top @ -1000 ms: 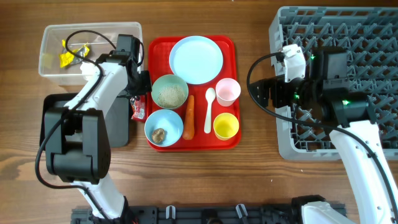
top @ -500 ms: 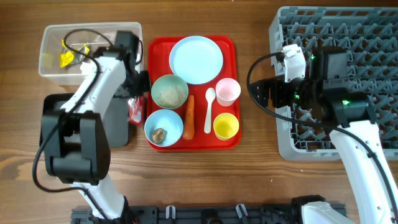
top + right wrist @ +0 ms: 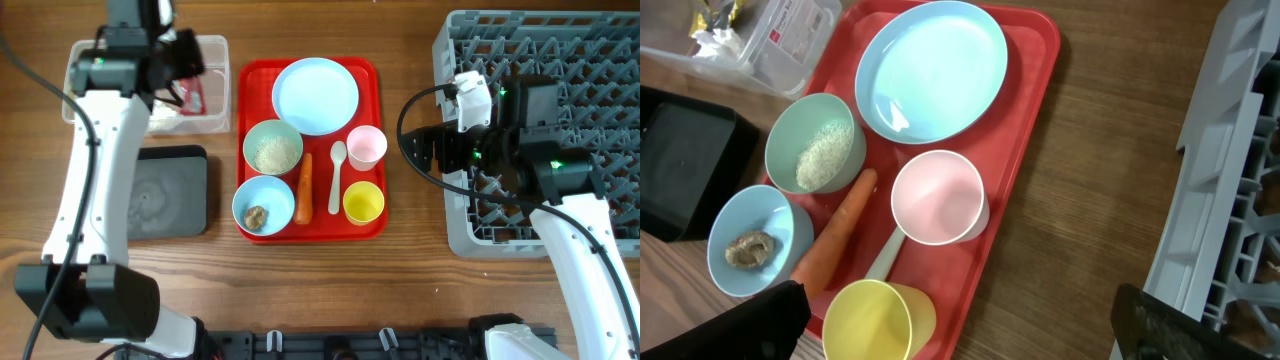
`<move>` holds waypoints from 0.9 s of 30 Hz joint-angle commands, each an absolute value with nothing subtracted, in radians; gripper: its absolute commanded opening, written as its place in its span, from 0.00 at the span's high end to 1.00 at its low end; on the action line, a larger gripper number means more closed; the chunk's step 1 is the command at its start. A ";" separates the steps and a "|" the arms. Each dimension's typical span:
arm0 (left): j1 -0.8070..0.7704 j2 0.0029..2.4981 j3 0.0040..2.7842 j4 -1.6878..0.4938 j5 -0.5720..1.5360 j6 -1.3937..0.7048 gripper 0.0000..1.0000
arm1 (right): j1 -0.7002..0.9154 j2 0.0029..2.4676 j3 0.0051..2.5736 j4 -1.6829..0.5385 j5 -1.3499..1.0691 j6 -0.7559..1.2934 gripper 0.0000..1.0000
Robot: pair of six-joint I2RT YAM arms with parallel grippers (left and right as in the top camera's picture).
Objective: Sort waste into correct bins and load items into the dishwasher rack
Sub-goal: 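Drop the red packet into the clear plastic bin with left gripper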
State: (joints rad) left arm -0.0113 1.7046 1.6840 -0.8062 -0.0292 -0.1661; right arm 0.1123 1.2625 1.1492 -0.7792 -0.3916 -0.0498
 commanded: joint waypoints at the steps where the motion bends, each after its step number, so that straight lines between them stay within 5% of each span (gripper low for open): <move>1: 0.064 1.781 1.688 -0.706 -0.091 -0.162 0.96 | 0.112 1.273 1.164 -0.778 -0.382 -0.045 0.00; 2: 0.076 1.807 1.688 -0.666 -0.089 -0.162 0.94 | 0.112 1.273 1.164 -0.778 -0.382 -0.045 0.00; 7: 0.080 1.901 1.688 -0.577 -0.087 -0.162 0.20 | 0.112 1.273 1.164 -0.779 -0.382 -0.045 0.00; 9: 0.080 1.926 1.688 -0.575 -0.087 -0.162 0.01 | 0.112 1.273 1.164 -0.779 -0.382 -0.045 0.00; 18: 0.051 1.878 1.688 -0.759 0.117 -0.162 0.00 | 0.112 1.273 1.164 -0.781 -0.382 -0.045 0.00; 27: -0.096 1.842 1.685 -1.128 0.251 -0.158 0.11 | 0.112 1.273 1.164 -0.778 -0.382 -0.022 0.00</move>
